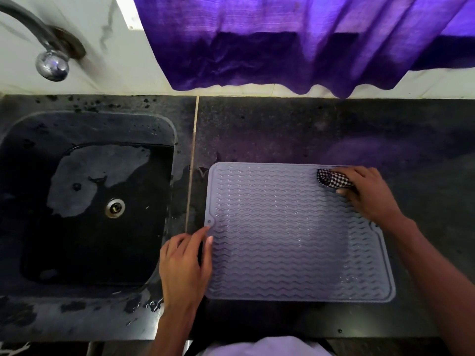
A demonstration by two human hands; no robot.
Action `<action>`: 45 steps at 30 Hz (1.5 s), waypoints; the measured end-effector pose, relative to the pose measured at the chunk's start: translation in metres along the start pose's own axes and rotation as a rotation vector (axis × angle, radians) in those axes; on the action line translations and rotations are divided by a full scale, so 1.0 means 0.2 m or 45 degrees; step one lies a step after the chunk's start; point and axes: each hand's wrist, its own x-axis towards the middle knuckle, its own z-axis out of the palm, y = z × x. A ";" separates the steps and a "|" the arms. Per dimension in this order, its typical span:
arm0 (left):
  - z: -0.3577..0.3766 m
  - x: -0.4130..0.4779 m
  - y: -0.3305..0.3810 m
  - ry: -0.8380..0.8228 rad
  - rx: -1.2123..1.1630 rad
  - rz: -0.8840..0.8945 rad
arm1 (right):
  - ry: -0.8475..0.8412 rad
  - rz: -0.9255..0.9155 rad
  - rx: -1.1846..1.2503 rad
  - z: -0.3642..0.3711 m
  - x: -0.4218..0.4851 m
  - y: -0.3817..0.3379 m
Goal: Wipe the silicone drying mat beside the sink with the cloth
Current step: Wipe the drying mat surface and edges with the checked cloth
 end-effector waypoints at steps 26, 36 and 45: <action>-0.02 -0.04 -0.04 -0.002 -0.056 -0.107 | -0.138 -0.475 0.161 0.16 0.39 -0.97; -0.03 -0.02 -0.06 0.043 -0.029 -0.077 | 0.054 -0.445 0.757 0.10 0.41 -1.43; 0.02 0.02 -0.03 -0.009 -0.153 -0.041 | 0.102 0.008 0.076 -0.23 0.08 -0.22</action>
